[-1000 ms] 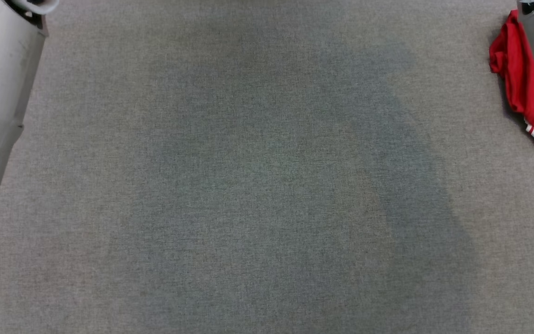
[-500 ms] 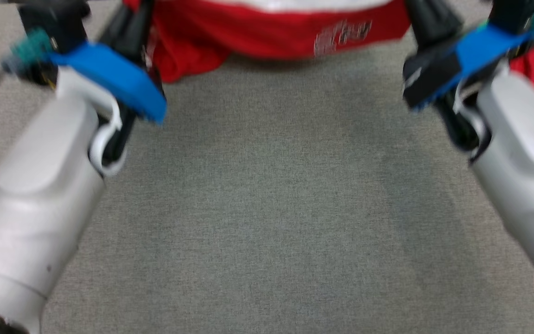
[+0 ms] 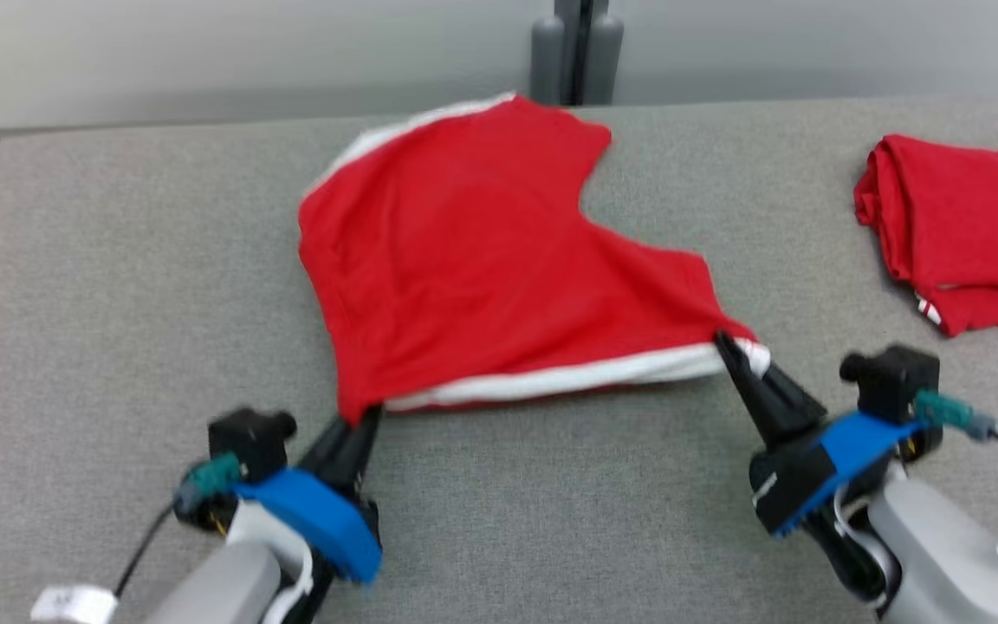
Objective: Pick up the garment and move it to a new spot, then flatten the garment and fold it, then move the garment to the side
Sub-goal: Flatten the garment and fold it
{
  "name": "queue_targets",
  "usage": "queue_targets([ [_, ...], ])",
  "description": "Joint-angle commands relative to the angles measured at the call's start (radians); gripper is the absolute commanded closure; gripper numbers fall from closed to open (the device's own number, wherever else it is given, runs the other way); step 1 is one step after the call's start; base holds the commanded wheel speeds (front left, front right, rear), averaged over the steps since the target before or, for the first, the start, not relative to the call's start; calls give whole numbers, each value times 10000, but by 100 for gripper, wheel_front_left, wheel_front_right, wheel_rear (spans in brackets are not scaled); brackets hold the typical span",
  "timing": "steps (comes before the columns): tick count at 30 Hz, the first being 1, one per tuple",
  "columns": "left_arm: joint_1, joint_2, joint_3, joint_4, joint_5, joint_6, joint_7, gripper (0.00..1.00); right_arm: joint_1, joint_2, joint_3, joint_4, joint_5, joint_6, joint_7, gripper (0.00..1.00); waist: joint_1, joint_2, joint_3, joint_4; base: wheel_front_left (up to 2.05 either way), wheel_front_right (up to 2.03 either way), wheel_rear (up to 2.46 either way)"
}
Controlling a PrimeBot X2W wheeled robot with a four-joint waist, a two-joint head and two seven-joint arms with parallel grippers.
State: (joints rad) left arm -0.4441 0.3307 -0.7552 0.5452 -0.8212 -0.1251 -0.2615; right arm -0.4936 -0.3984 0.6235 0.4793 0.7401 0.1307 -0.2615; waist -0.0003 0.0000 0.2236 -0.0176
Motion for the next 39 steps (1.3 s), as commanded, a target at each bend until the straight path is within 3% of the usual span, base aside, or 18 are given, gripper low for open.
queue_targets([
  [1,442,16,-46,-160,175,30,-45,100,552,-110,-158,-219,112,1,-45,100,3,0,-281,-64,0,0,0],
  [7,1715,112,-77,-898,327,203,-47,100,2046,-334,-475,-916,-125,1,-46,100,3,0,-744,33,0,0,0],
  [15,3076,582,-119,-2637,455,883,60,100,4355,-242,-1765,-2102,-304,1,-46,100,3,0,-1164,360,0,0,0],
  [22,3555,743,-141,-3421,338,1191,194,100,5228,-88,-2295,-2636,-568,1,-46,100,3,0,-1246,533,0,0,0],
  [29,3474,569,-282,-3667,386,1313,276,100,4717,-83,-2564,-2665,-699,1,-14,100,3,0,-1205,620,0,0,0],
  [39,2172,259,-329,-3817,649,918,431,100,2002,-659,-2364,-2064,-935,1,339,100,3,0,-434,1126,0,0,0],
])
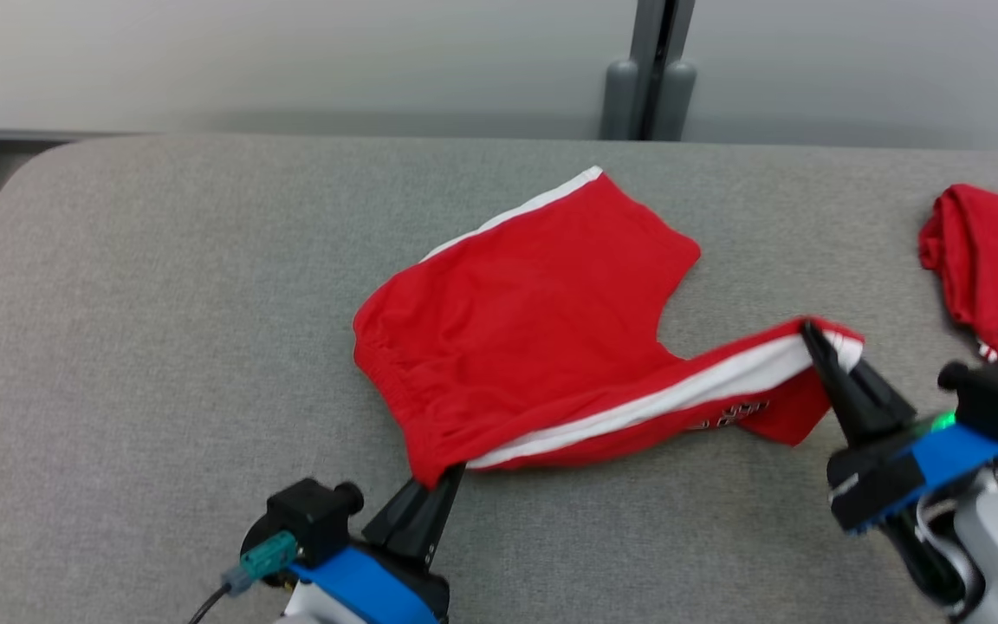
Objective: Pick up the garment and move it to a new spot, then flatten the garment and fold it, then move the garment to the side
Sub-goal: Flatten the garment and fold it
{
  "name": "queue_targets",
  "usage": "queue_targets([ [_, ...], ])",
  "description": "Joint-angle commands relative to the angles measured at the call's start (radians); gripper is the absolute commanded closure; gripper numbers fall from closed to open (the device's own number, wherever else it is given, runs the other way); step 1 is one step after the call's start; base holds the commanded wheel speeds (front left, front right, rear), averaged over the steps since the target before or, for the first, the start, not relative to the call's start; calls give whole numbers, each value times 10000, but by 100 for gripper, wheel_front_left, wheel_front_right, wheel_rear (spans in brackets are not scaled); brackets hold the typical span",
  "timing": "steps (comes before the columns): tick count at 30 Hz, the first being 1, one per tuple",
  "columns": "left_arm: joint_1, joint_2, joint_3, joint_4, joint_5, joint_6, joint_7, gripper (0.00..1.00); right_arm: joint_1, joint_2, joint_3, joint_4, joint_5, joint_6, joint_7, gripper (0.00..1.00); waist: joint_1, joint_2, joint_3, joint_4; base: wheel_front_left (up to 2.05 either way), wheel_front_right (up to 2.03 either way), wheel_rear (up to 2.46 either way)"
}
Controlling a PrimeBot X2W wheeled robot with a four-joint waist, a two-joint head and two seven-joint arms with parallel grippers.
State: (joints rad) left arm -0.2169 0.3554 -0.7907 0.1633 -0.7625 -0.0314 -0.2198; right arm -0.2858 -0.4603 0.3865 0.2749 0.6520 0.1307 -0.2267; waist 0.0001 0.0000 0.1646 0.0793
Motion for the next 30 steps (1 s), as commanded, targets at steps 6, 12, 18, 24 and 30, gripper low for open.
queue_targets([
  [6,-1095,-238,140,142,56,-313,51,100,-2317,-195,715,1075,-37,1,215,100,-1,0,784,593,0,0,0],
  [12,-2100,-492,295,374,-21,-540,38,100,-4459,-58,1604,2533,213,1,371,100,-1,0,1503,1030,0,0,0],
  [18,-3120,-847,474,1042,-333,-757,73,100,-6319,125,2296,4071,514,1,292,100,-1,0,2245,1431,0,0,0],
  [24,-3992,-1125,560,1905,-688,-917,49,100,-7848,513,2948,5388,783,1,218,100,-1,0,2823,1667,0,0,0],
  [30,-4622,-1319,434,2714,-958,-992,-58,100,-8848,908,3446,6646,1069,1,69,100,-1,0,3130,1833,0,0,0],
])
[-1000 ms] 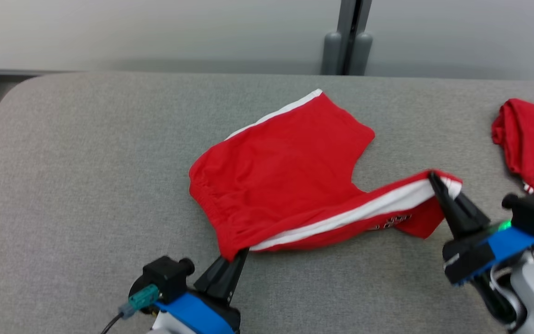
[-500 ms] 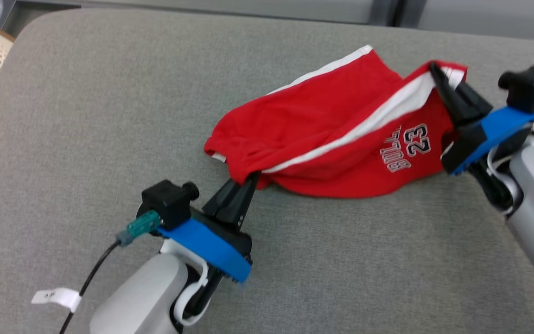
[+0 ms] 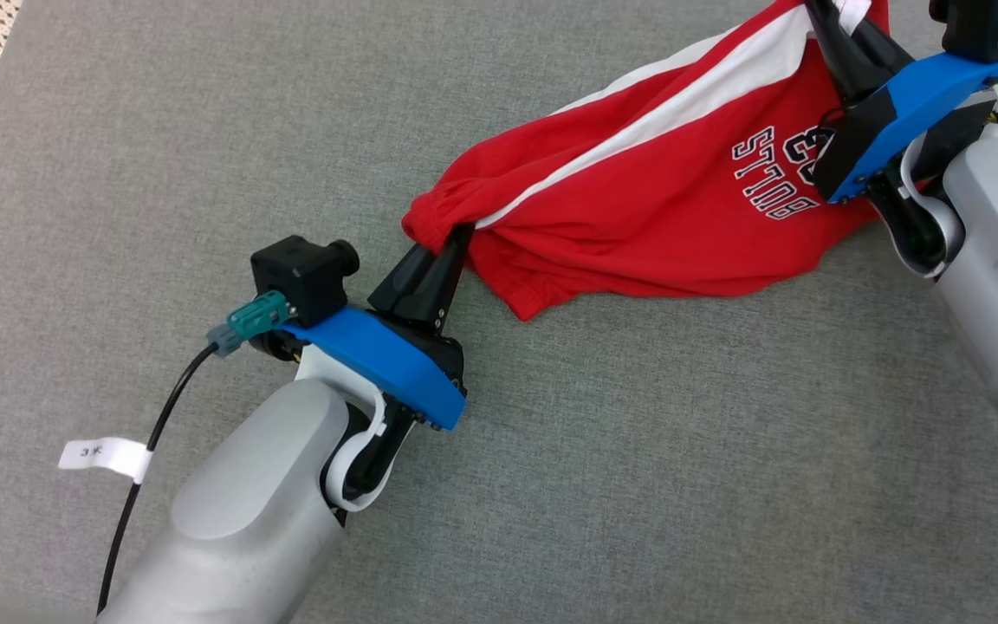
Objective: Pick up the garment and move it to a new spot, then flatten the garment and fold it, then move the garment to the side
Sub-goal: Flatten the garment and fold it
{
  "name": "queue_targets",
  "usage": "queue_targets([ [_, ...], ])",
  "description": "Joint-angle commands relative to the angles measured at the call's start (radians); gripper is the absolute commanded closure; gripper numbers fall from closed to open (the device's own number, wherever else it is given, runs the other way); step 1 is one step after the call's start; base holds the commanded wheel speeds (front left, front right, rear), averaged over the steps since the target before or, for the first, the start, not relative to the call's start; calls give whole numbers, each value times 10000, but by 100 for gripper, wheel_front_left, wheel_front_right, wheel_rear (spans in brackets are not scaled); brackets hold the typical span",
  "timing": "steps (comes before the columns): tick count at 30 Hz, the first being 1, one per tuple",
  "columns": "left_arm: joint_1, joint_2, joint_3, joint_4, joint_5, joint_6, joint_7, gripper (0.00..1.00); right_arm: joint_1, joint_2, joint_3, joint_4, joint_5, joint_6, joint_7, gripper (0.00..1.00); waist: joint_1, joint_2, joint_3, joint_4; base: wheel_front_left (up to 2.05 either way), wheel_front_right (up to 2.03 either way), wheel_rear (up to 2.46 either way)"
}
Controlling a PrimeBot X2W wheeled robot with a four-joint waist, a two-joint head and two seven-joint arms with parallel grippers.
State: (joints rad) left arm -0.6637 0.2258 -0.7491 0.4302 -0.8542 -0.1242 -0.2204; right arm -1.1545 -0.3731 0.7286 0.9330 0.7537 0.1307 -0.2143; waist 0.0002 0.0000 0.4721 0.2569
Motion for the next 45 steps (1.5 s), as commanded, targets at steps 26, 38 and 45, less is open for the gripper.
queue_targets([
  [26,1963,-186,2597,-443,2067,416,-456,0,642,-749,1429,807,1344,1,-512,0,-2,0,-952,7,0,0,0],
  [38,3833,-1016,5772,-2607,5150,1034,-457,0,1059,-1112,1985,1493,1667,1,-97,0,-2,0,-1084,221,0,0,0],
  [45,4269,-1535,6664,-2852,5924,672,-457,0,1169,-934,2398,2069,1776,1,640,0,-2,0,-988,468,0,0,0],
])
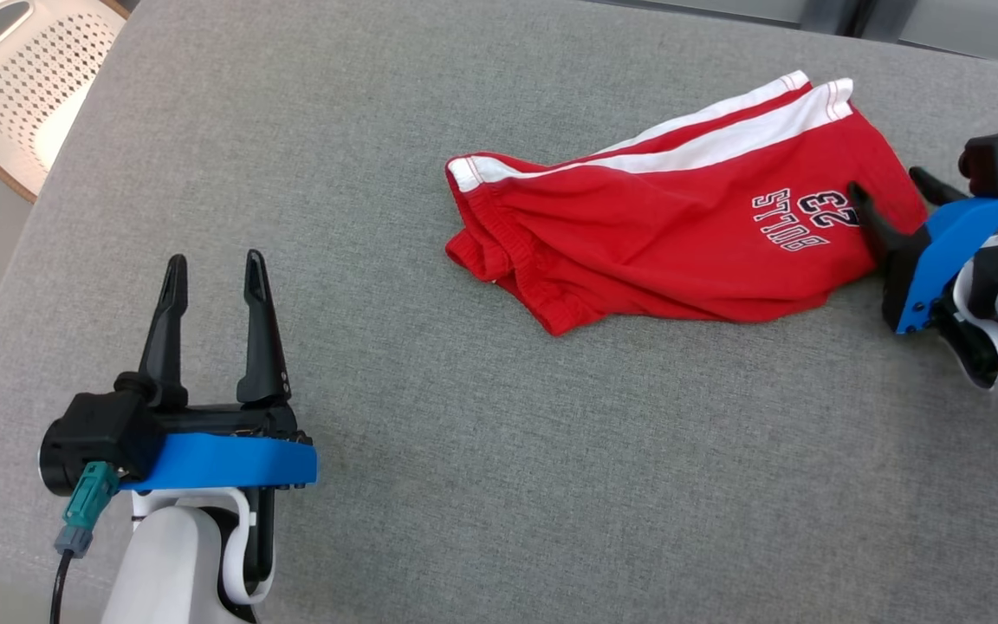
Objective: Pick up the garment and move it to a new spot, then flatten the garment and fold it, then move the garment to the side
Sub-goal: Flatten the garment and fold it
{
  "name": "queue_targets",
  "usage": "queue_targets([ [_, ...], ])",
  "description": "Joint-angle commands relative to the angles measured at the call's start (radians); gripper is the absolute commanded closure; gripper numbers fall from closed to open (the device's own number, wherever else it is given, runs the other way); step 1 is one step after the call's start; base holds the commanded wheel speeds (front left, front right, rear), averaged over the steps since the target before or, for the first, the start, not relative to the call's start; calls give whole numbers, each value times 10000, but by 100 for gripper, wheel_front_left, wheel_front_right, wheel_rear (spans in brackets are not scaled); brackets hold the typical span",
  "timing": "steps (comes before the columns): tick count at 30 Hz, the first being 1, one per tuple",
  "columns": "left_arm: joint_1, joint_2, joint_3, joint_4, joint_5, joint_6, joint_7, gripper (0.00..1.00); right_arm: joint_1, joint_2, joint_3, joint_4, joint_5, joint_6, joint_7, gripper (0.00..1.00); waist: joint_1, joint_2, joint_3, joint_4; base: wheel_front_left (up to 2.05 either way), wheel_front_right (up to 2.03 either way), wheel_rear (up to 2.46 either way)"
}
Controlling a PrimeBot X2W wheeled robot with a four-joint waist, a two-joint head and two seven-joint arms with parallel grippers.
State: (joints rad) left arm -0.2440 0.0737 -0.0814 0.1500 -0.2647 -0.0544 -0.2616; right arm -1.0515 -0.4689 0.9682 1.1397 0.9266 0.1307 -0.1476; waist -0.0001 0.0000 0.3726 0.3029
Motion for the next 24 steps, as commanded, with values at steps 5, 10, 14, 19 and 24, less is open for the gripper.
queue_targets([
  [5,144,-165,255,-18,247,-233,-45,0,183,189,304,-38,200,1,468,0,1,0,39,88,0,0,0],
  [10,71,-231,278,-27,340,-323,-45,0,213,430,613,44,262,4,859,0,1,0,79,132,0,0,0],
  [14,-89,-237,204,-4,176,-295,-46,0,112,616,840,-22,231,16,823,100,1,0,133,133,0,0,0],
  [19,15,-235,230,17,133,-188,-46,0,40,564,936,-23,253,10,256,100,1,0,-2,12,0,0,0],
  [24,258,-237,290,72,219,-183,-46,0,370,678,904,-220,583,2,-335,100,1,0,-396,-334,0,0,0],
])
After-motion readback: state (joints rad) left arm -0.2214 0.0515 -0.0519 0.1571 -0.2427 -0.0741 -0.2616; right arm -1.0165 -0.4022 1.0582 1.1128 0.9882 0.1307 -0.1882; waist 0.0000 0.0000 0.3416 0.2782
